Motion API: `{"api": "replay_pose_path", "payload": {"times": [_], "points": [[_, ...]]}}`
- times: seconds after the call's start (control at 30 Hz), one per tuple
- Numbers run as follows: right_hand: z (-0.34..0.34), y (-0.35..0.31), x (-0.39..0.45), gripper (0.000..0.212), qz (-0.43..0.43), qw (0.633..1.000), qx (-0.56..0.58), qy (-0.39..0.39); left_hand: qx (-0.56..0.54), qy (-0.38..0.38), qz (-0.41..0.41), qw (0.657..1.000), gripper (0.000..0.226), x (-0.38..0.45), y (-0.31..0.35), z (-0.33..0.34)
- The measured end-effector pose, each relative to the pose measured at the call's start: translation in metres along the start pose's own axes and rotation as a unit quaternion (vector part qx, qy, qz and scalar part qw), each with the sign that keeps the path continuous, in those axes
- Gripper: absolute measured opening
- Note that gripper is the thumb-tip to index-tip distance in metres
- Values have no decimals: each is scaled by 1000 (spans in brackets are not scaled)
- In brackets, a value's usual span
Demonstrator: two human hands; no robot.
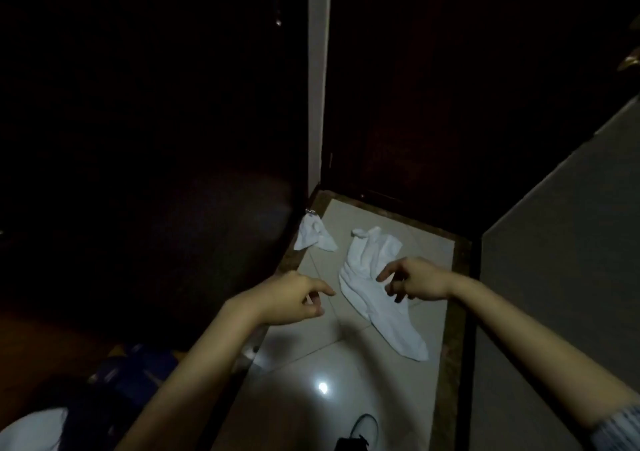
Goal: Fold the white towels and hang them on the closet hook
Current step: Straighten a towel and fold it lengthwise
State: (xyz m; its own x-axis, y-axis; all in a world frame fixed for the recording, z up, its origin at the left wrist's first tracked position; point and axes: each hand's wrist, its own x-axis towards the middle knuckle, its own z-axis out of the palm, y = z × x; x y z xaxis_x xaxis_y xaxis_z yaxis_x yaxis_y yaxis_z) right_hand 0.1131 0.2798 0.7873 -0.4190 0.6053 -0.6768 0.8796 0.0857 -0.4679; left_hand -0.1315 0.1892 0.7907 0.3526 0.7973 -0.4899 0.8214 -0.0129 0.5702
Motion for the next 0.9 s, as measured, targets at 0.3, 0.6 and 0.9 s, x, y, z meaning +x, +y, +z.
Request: {"api": "replay_pose_path", "payload": {"times": [0.3, 0.6, 0.9], "points": [[20, 172, 65, 29, 99, 988, 112, 23, -83, -1, -13, 996, 34, 156, 18, 91], [112, 312, 173, 27, 205, 945, 247, 65, -39, -47, 2, 998, 35, 308, -32, 196], [231, 438, 308, 40, 262, 925, 235, 147, 38, -127, 52, 990, 35, 462, -126, 307]]}}
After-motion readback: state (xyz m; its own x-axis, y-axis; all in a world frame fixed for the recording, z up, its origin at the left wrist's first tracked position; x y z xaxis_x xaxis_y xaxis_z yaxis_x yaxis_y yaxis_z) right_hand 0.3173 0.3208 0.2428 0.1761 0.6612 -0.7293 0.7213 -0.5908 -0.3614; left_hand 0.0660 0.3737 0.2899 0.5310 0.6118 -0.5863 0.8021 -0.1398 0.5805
